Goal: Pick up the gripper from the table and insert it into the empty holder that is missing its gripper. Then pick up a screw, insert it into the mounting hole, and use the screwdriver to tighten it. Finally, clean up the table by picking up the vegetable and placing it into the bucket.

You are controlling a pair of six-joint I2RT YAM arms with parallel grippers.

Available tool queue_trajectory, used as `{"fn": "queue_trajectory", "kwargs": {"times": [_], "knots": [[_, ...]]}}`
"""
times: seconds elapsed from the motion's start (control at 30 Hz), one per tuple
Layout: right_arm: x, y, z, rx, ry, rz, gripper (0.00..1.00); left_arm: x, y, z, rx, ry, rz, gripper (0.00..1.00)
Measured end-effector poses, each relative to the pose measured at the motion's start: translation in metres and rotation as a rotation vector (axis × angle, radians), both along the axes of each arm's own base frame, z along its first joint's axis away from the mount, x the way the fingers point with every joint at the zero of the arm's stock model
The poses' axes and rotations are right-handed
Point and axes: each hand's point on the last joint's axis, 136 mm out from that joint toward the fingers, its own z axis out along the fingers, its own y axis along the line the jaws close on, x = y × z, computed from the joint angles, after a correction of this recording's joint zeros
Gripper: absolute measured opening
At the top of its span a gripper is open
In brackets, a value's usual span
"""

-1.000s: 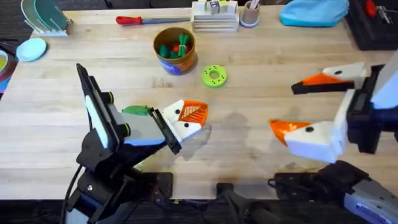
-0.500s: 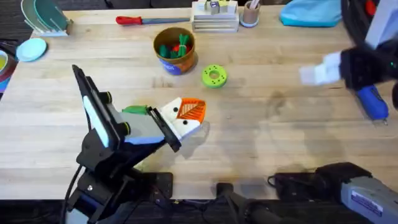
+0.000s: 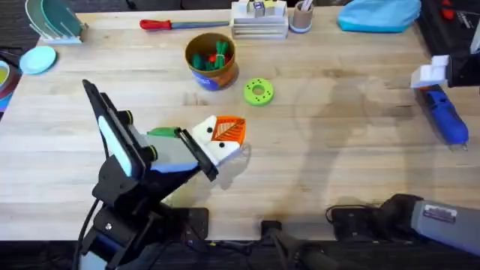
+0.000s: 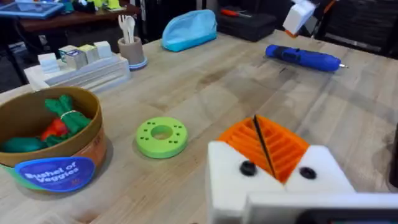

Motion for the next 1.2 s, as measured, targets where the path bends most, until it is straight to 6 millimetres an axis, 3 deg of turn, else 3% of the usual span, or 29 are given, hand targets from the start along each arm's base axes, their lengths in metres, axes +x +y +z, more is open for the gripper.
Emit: {"fn": "queue_trajectory", "kwargs": {"times": [0.17, 0.43, 0.8, 1.0, 1.2], "knots": [[0.016, -0.030, -0.023, 0.005, 0.006, 0.008, 0.994, 0.000, 0.000, 0.000, 0.000, 0.000, 0.001, 0.016], [0.024, -0.052, -0.060, 0.085, 0.022, 0.059, 0.993, 0.000, 0.000, 0.000, 0.000, 0.001, 0.003, 0.016], [0.028, -0.059, -0.100, 0.222, 0.009, 0.082, 0.991, 0.001, 0.001, 0.000, 0.000, 0.000, 0.008, 0.016], [0.031, -0.070, -0.109, 0.221, -0.009, 0.072, 0.965, 0.002, 0.002, 0.000, 0.001, 0.000, 0.016, 0.016], [0.030, -0.067, -0.116, 0.252, 0.000, 0.072, 0.888, 0.004, 0.003, 0.000, 0.002, 0.000, 0.029, 0.016]]}}
